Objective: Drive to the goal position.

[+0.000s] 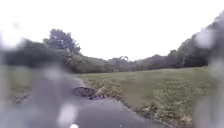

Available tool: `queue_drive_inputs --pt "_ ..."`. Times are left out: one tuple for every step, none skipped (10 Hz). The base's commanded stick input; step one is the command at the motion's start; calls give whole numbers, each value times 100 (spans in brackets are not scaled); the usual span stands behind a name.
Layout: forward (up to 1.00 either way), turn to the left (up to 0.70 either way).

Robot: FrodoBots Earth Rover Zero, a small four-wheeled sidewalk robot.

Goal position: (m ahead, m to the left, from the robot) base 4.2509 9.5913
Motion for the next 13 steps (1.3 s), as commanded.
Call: queue_drive_inputs --pt "0 85" --pt "0 85" --pt "0 85" --pt "0 85" --pt "0 85" --pt "0 85" --pt "0 85" --pt "0 85" --pt "0 85" --pt "0 85" --pt "0 85" --pt "0 85" --pt "0 85"
